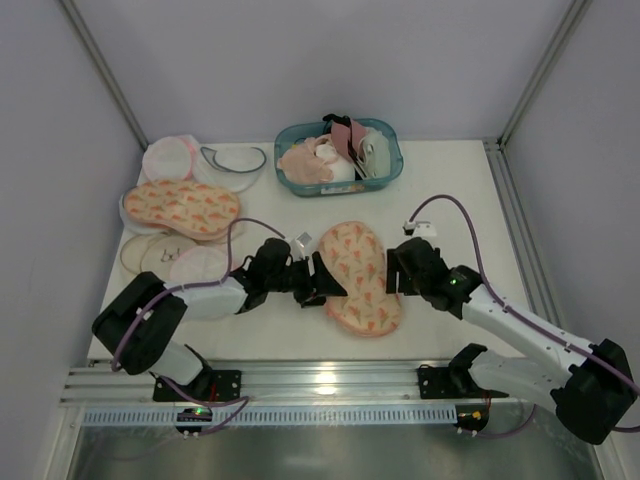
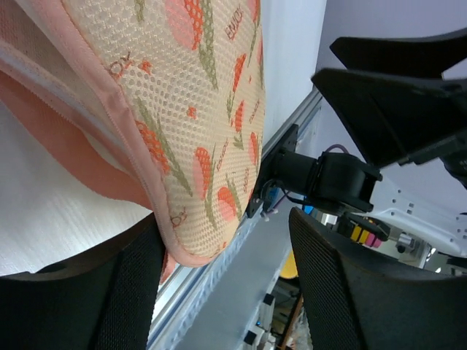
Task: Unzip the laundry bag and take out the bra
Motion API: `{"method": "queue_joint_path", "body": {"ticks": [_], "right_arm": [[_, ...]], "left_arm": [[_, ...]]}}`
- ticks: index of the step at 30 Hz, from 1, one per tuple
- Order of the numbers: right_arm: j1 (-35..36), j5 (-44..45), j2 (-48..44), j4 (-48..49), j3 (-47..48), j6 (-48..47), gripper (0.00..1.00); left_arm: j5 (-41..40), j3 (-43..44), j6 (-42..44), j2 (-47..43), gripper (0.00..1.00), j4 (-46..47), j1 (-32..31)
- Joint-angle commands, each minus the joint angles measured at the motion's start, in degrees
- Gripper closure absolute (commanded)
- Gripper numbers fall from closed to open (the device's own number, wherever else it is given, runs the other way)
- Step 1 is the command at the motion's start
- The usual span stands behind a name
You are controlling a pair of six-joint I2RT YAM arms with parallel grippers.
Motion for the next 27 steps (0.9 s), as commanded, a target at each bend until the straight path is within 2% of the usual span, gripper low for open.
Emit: {"method": "queue_joint_path", "body": {"ticks": [1,2,6,7,11,17,22,27], "right_arm": [[1.1,-8.0,-3.3,3.4,1.4,-2.5,0.26],[1.8,-9.8,-4.5,4.0,1.4,-2.9,0.26],[4.6,-16.0,-5.2,6.5,2.5,-3.5,0.26],[5.3,-16.6,-4.8,6.8,2.8,-3.6,0.26],[10.2,-15.4,-1.1,7.0,5.4,-4.3,0.27],[18.3,-12.6,6.7,9.2,7.2,-4.3,0.28],[22.4,-9.9,13.9,9.1,9.4,-4.1,0.28],[26.2,-3.4,20.5,4.8,14.8,-4.2,0.31]], "left_arm": [[0.2,1.3,-1.5,1.0,0.31,3.4,-0.1],[-0.1,1.3,-1.6,1.2,0.27,3.5,0.0],[-4.9,1.2,-2.0,-0.5,0.23,1.4,0.0],[-8.9,1.3,-1.9,-1.4,0.22,-0.3,-0.1],[-20.7,1.2,0.1,-8.3,0.19,-15.0,0.0],[-34.4,-2.3,-1.8,-21.6,0.16,-26.1,0.0],[-38.6,-5.9,-4.8,-33.1,0.15,-31.5,-0.1],[-39.1,-7.9,-5.3,-37.6,0.13,-34.1,0.0]]}}
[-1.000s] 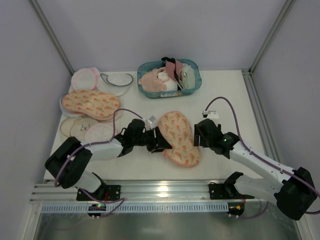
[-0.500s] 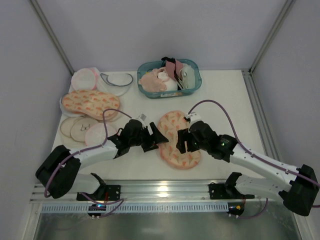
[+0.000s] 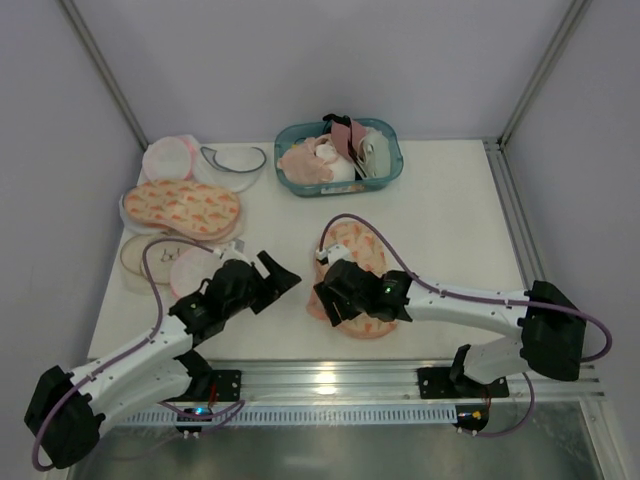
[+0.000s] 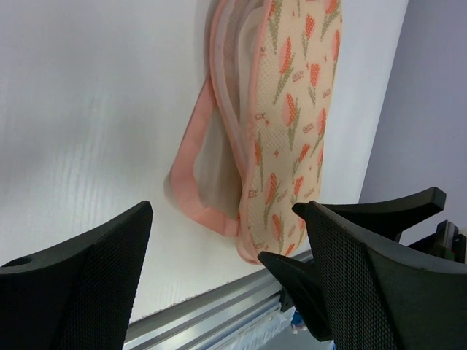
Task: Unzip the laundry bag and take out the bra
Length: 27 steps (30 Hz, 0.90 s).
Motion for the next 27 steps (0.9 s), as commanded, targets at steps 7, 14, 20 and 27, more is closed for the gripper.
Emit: {"method": "queue_joint_path", "body": {"ticks": [7,14,20,27], "right_arm": [[5.9,10.3,11.7,-6.0,10.2,0.3,0.37],[6.9,13.3,16.1,-8.4,11.4,1.8,0.56],[7.0,13.2,13.3,-7.7,11.1,1.9,0.71],[7.0,10.0,7.0,-5.6,9.6,1.6,0.76]], "left_arm": [[-2.5,-2.0,-1.5,-2.3,0.12,-3.1,0.0],[-3.9,-2.8,-1.9,-5.5,0.11,-4.2,0.0],[-4.4,-3.1,-2.0,-7.5,0.11,-5.7,-0.1],[-3.0,-2.9,-2.0,-5.8,0.11,-4.4,0.0]]}}
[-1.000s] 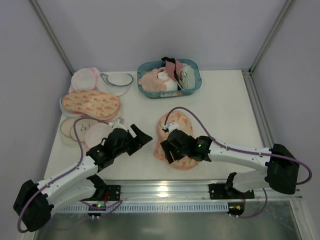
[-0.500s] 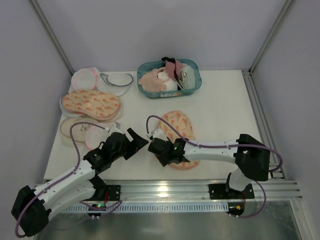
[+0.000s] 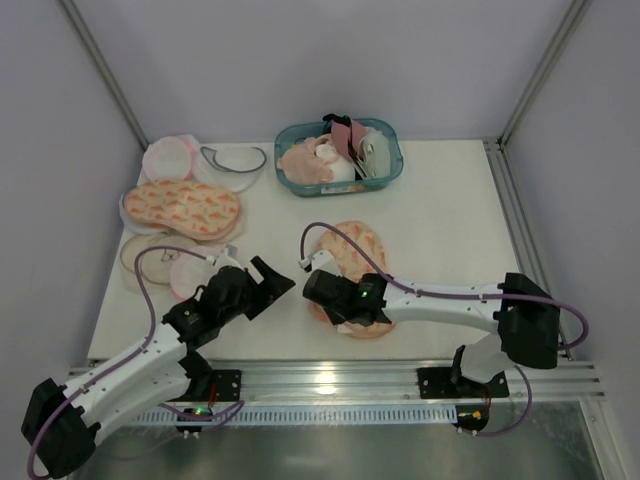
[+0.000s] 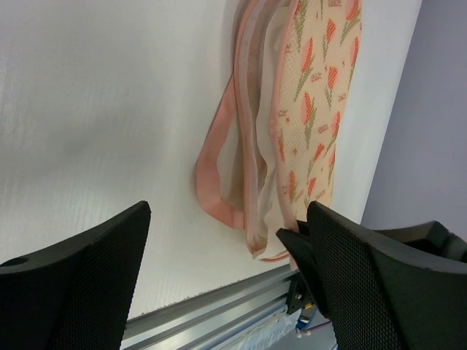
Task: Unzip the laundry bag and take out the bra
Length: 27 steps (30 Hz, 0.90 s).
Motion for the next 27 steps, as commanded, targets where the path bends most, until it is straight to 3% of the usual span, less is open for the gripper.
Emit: {"method": "queue_joint_path", "body": {"ticks": [1,3,4,6,12,16,18,20,24,25,26,27], "right_arm": [[0.3,-0.6,-5.2,2.1,-0.3,0.4,0.82],[0.3,-0.6,-6.8,1.8,-0.5,0.6,0.88],[0.3,0.1,-7.3,1.6,-0.5,0.8,0.96],[0.3,1.6,-8.1,0.3,-0.5,1.6,0.96],[-1.0,17.2,-10.5,-9.7,-0.1,9.4,0.96],[-6.8,25.3,-22.1,-15.8,-5.3,24.1,0.96],[-11.6,27.2,-27.7,-15.7,-8.2,26.5,0.96],[-17.1,27.7,-35.9,-13.5,-12.1,26.7,0.96],[-26.4,27.7,-43.0,-8.3,-15.3,21.9,0.96],[-28.3,27.5,-43.1,-7.8,-15.3,21.0,0.94],[-30.0,27.2,-41.6,-6.9,-15.3,19.3,0.83],[-32.8,26.8,-40.4,-6.7,-14.9,18.5,0.61]], "left_arm": [[0.0,-0.1,-0.3,0.8,0.11,0.8,0.0],[0.4,-0.1,-0.4,1.6,0.11,1.6,0.0],[0.8,-0.1,-0.4,1.8,0.11,1.9,0.0],[1.1,-0.1,-0.5,2.4,0.11,2.6,0.0],[2.5,0.0,-0.3,3.7,0.12,4.2,0.0],[3.3,0.0,-0.5,4.3,0.12,4.9,-0.1],[3.3,0.0,-0.5,4.3,0.12,4.9,0.0],[3.5,0.2,-0.4,4.3,0.12,4.8,0.0],[4.2,0.4,-0.3,4.8,0.12,5.0,0.0],[4.4,0.5,-0.2,4.9,0.12,5.3,0.0],[4.6,0.7,-0.3,5.2,0.13,5.2,0.0],[4.8,1.0,-0.2,5.3,0.13,4.9,0.0]]}}
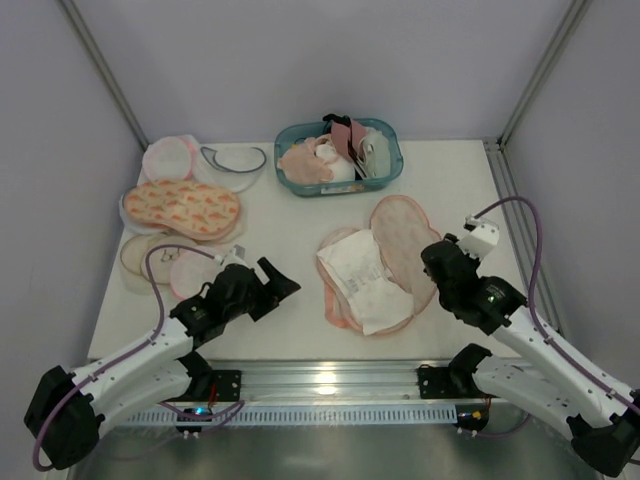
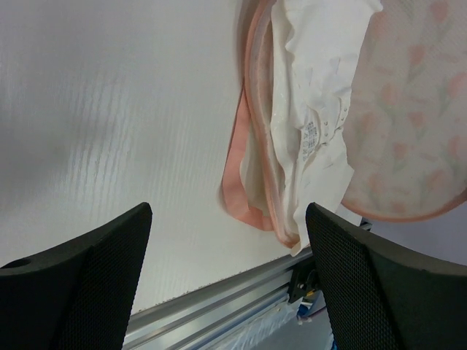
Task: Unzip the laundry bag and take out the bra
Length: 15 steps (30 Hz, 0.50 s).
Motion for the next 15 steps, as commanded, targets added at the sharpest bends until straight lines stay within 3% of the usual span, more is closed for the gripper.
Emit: {"method": "queue_joint_path", "body": {"ticks": [1,4,7,11,15], "right_arm": [[-5.1,0.9,4.3,4.6,-0.1,-3.2,0.44],[-5.4,-1.2,7.6,5.2,0.8,-5.9,0.33],[-5.3,-1.8,5.6,7.5,0.1,-8.4,0.28],[-5.3,3.6,1.4,6.5,0.6,-11.5,0.13],[-5.4,9.7,-0.1,1.3,4.4,-10.5,0.11]], "left_arm": [[1.1,1.2,0.0,0.6,0.13,1.9,0.0],[0.9,1.4,0.1,0.1,0.13,1.1,0.0],[0.7,1.4,0.4,-0.7,0.13,0.8,0.0],[0.7,1.4,0.6,-1.1,0.13,0.7,0.0],[0.7,1.1,0.8,-0.7,0.12,0.7,0.0]]}}
